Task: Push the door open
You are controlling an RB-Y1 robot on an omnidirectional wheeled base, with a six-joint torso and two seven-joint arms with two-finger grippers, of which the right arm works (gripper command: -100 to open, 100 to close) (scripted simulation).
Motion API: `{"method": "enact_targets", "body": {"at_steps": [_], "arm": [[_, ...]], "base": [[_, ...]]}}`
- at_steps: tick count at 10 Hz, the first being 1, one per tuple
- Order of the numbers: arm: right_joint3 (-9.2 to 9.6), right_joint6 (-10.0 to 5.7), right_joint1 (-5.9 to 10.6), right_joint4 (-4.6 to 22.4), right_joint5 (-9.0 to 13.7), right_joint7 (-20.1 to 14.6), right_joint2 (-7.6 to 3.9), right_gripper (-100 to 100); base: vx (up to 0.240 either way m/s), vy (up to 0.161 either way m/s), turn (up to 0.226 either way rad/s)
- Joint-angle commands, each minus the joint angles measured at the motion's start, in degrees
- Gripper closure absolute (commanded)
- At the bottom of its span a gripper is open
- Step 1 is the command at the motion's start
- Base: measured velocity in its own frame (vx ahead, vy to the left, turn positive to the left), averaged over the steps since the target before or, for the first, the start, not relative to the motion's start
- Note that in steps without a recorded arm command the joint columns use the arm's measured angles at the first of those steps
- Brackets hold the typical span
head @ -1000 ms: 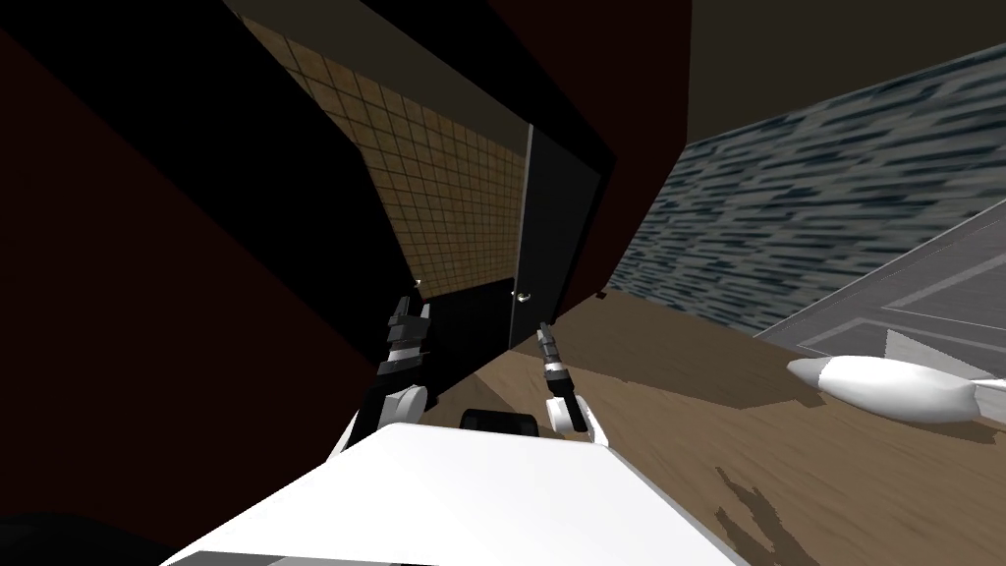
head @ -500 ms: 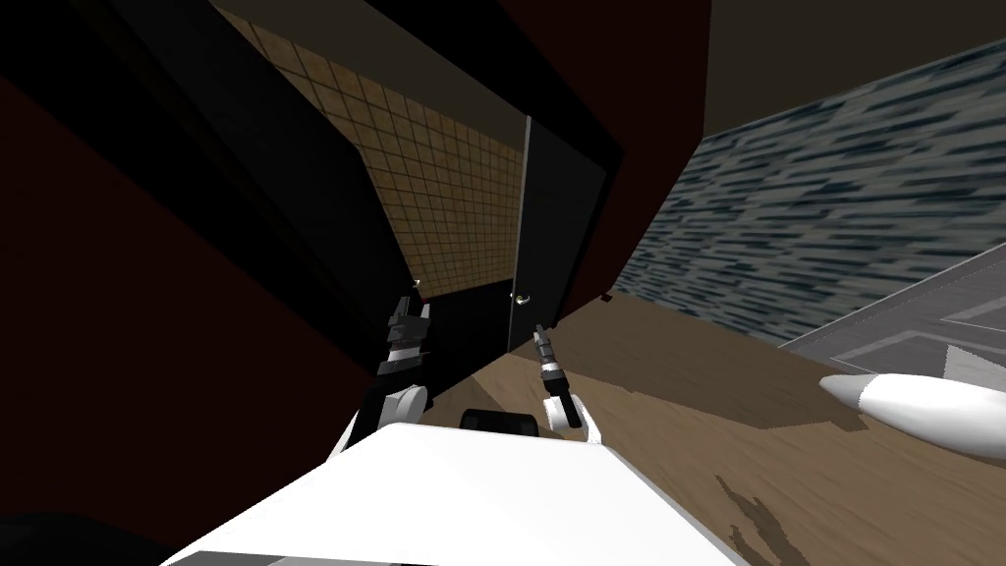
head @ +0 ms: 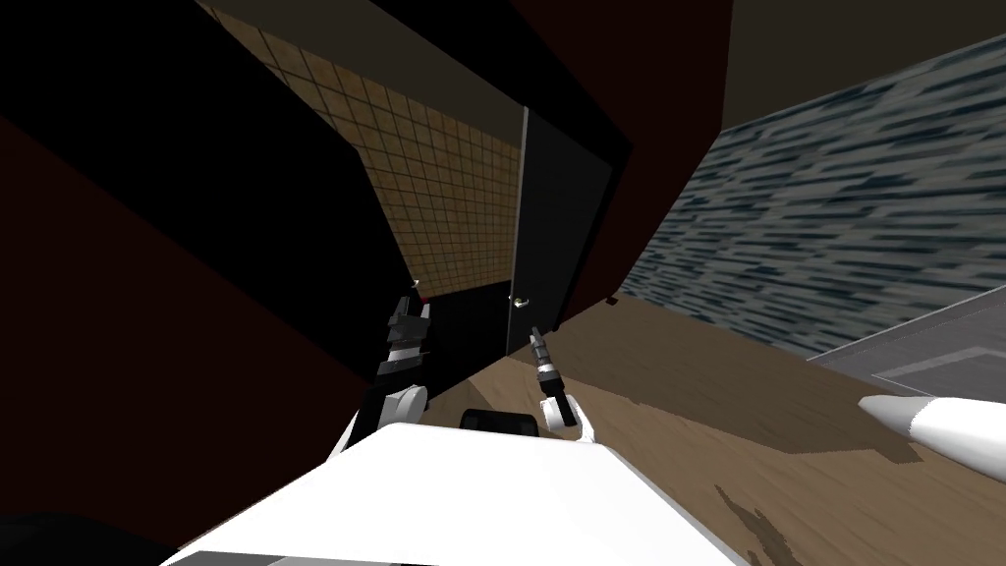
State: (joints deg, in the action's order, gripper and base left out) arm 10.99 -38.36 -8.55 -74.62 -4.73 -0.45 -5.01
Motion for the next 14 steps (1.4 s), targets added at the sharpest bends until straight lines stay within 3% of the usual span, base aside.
{"method": "enact_targets", "body": {"at_steps": [1, 14], "arm": [[0.34, -0.50, 0.85, 2.19, 0.08, -0.09, 0.12, -100], [2.92, -2.89, 6.93, 17.00, 0.58, -0.58, 2.17, -100]], "base": [[0.081, -0.089, 0.061], [0.071, -0.095, 0.061]]}}
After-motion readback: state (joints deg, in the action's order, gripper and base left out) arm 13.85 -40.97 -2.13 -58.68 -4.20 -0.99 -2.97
